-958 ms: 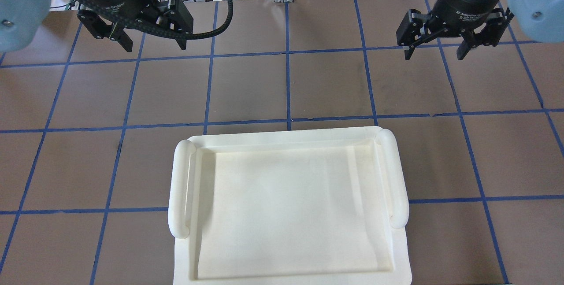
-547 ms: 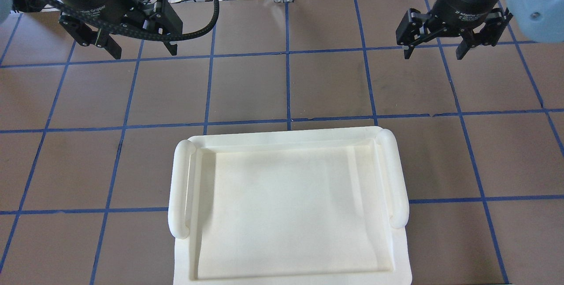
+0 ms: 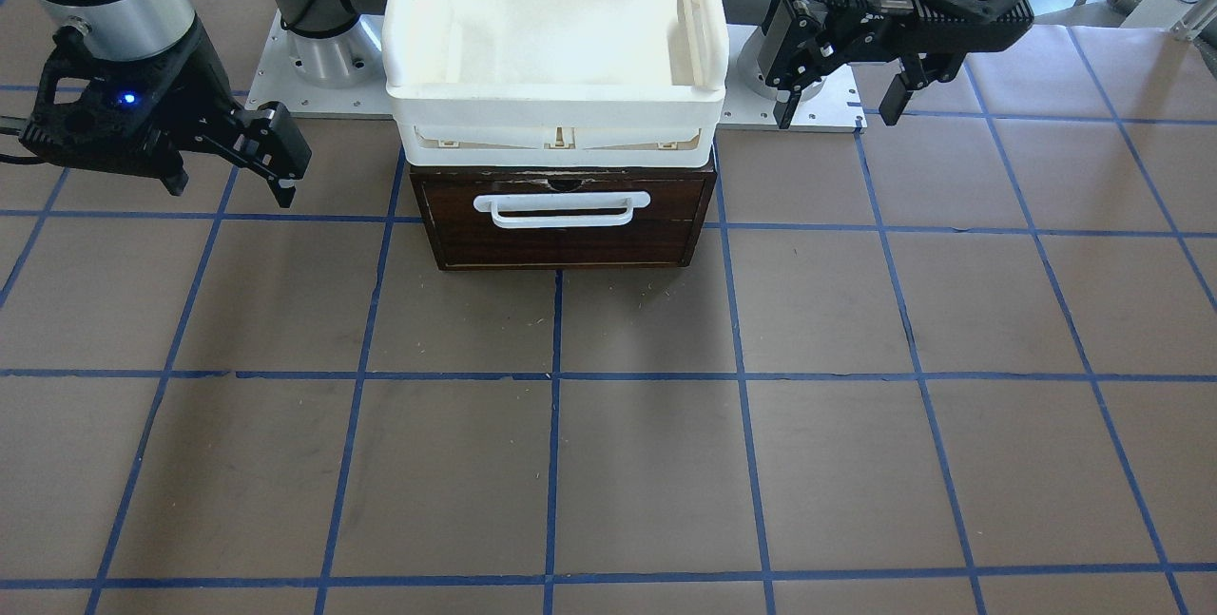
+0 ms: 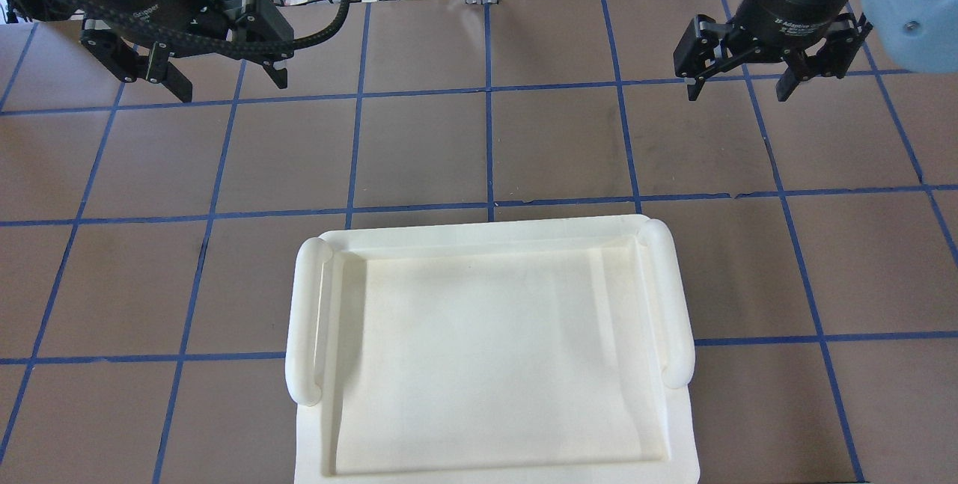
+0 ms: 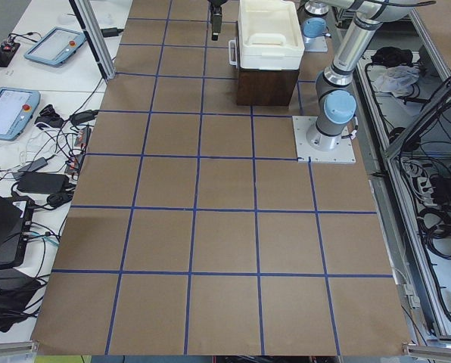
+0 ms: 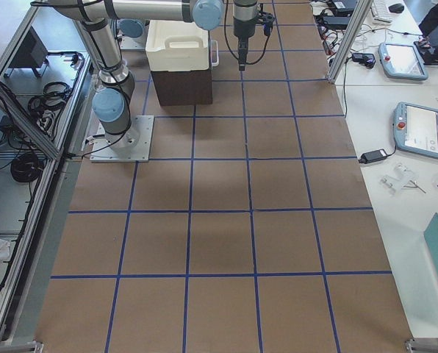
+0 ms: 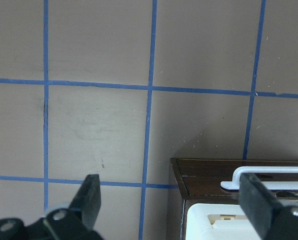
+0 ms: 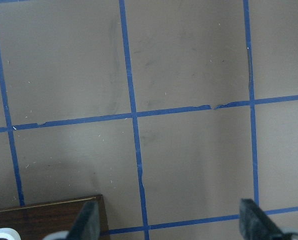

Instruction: Put scissors in drawer and close it

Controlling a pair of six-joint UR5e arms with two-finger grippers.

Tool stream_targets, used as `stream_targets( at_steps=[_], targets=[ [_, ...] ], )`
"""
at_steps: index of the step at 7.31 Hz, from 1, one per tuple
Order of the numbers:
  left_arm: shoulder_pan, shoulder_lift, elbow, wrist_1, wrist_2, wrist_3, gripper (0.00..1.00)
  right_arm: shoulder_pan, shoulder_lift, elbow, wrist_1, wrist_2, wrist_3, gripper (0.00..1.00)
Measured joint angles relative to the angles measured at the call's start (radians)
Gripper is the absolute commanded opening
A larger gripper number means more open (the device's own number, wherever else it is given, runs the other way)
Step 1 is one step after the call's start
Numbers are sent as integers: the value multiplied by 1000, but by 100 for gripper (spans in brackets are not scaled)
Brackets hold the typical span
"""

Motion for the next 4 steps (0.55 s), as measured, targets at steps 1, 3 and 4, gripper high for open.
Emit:
stream_targets(
  at_steps=[1, 3, 4],
  targets=[
    [0, -6, -1, 0, 0, -4, 100, 0, 0, 0, 2, 0, 1, 100],
    [1, -7, -5, 2, 1, 1, 100, 0, 0, 0, 2, 0, 1, 100],
    [0, -4, -11, 2, 1, 2, 100, 0, 0, 0, 1, 0, 1, 100]
  ],
)
